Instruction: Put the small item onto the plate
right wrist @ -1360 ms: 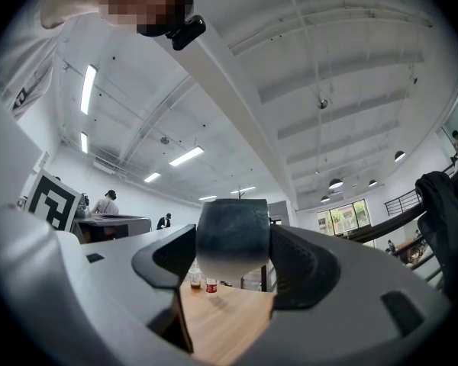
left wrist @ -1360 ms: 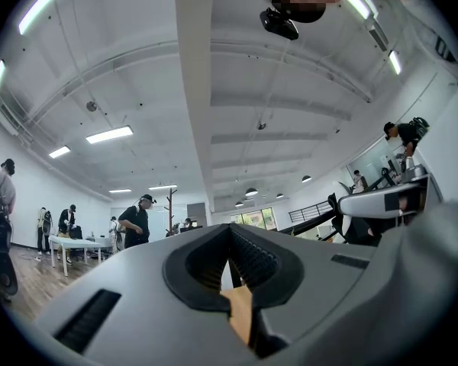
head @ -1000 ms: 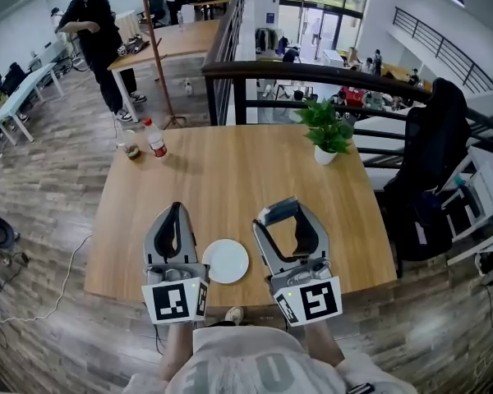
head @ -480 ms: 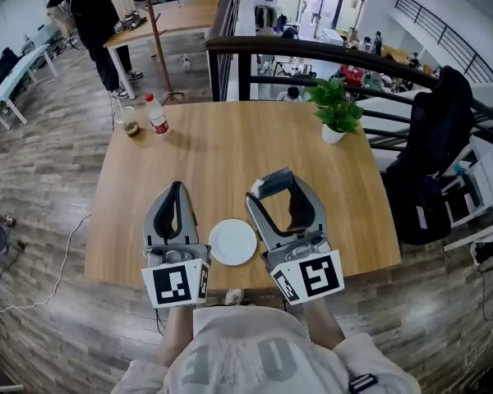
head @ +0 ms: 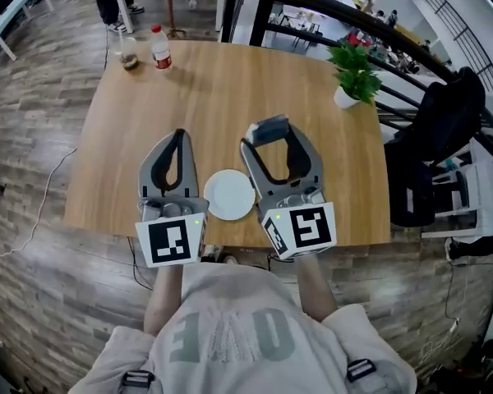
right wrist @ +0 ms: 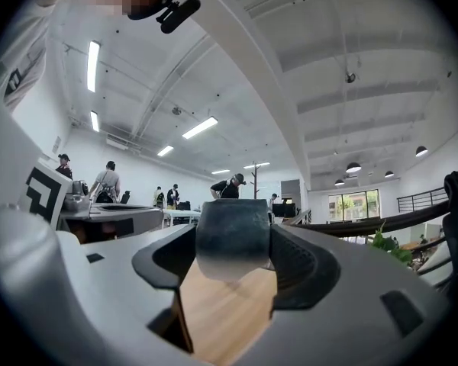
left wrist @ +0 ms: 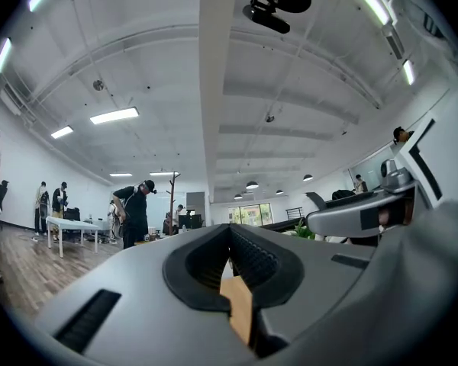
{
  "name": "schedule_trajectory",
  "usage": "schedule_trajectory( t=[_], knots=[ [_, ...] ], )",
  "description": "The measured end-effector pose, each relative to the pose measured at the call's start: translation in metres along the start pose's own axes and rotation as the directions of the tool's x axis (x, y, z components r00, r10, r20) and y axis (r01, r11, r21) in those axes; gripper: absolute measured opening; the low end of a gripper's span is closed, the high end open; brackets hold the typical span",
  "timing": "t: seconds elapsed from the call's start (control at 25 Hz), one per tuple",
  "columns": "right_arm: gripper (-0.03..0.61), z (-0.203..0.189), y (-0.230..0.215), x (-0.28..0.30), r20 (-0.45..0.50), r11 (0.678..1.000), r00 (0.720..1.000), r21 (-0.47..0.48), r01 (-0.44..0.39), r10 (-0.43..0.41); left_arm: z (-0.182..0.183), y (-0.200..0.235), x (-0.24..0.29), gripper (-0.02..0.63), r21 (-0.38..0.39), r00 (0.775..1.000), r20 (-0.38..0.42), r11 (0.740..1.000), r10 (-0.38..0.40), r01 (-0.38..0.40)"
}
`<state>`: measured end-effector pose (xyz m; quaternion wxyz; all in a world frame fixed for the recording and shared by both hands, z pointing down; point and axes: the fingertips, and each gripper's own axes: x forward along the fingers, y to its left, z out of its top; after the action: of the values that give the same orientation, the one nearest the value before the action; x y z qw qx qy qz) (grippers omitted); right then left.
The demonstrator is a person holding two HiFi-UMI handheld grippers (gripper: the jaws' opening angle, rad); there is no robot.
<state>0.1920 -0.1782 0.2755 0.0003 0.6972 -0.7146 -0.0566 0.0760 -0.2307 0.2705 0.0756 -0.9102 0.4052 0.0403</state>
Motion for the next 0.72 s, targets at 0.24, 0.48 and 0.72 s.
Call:
schedule_trajectory(
  t=[0.24,0.48,0.72],
  knots=[
    [0.310,-0.048,0.014,0.015,-0.141,0.999,0.989,-0.001,-0.052,0.052,-0.024,0.005,-0.004,0.008,-0.024,0.999,-0.045,1.000,0.007,-0.008],
    [0.310,-0.135,0.017,0.024,-0.394,0.998,0.917,0.013,-0.066,0.066,-0.045,0.012,-0.009,0.008,-0.053,0.996,-0.084,0.998,0.034,-0.039],
    [0.310,-0.215,0.032,0.016,-0.621,0.989,0.770,0.073,-0.131,0.148,-0.063,0.027,-0.013,0.008,-0.092,0.990,-0.114,0.992,0.080,-0.091]
  ],
)
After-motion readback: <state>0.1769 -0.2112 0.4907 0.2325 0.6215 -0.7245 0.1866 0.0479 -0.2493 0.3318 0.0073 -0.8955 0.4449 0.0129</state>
